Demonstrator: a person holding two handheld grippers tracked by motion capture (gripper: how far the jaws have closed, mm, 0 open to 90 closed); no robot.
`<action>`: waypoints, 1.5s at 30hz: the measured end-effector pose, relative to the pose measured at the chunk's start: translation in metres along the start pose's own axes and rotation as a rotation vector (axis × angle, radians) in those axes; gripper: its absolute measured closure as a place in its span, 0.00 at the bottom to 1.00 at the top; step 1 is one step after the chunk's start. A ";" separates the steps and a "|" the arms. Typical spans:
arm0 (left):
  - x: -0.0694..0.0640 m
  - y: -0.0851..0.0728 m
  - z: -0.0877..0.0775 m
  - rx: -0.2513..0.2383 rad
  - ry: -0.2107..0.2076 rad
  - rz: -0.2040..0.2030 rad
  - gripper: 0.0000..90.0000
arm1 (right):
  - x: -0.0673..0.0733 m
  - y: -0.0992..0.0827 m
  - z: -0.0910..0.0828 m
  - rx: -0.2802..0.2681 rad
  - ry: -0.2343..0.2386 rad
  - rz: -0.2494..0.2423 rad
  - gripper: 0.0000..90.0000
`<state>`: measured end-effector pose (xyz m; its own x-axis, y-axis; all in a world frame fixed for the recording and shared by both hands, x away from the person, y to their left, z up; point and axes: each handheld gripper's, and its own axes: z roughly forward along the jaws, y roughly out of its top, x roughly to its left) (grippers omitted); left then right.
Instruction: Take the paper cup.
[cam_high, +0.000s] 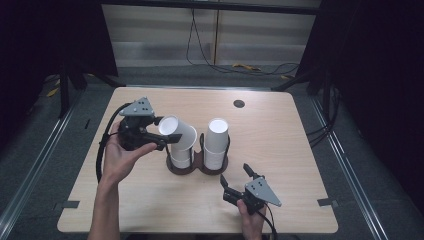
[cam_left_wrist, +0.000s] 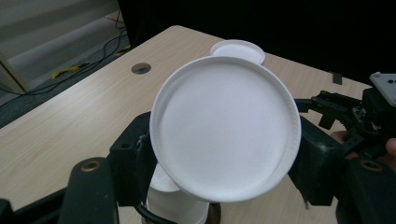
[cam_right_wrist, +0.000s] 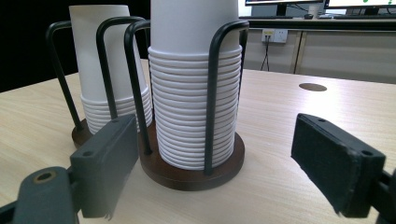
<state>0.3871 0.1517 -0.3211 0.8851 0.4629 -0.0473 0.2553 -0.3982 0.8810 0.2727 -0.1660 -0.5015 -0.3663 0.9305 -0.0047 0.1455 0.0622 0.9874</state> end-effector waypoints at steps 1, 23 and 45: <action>0.000 -0.001 0.000 -0.001 0.000 0.003 0.37 | 0.000 0.000 0.000 0.000 0.000 0.000 0.16; -0.010 -0.028 0.002 -0.073 -0.070 -0.006 0.36 | 0.001 0.000 0.000 -0.004 0.005 0.001 0.16; -0.025 -0.059 0.018 -0.100 -0.128 -0.015 0.36 | 0.000 0.000 0.000 0.001 0.054 0.010 0.15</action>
<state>0.3566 0.1489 -0.3807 0.9253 0.3614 -0.1148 0.2346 -0.3080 0.9220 0.2725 -0.1661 -0.5013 -0.4136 0.9104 0.0134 0.1506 0.0538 0.9871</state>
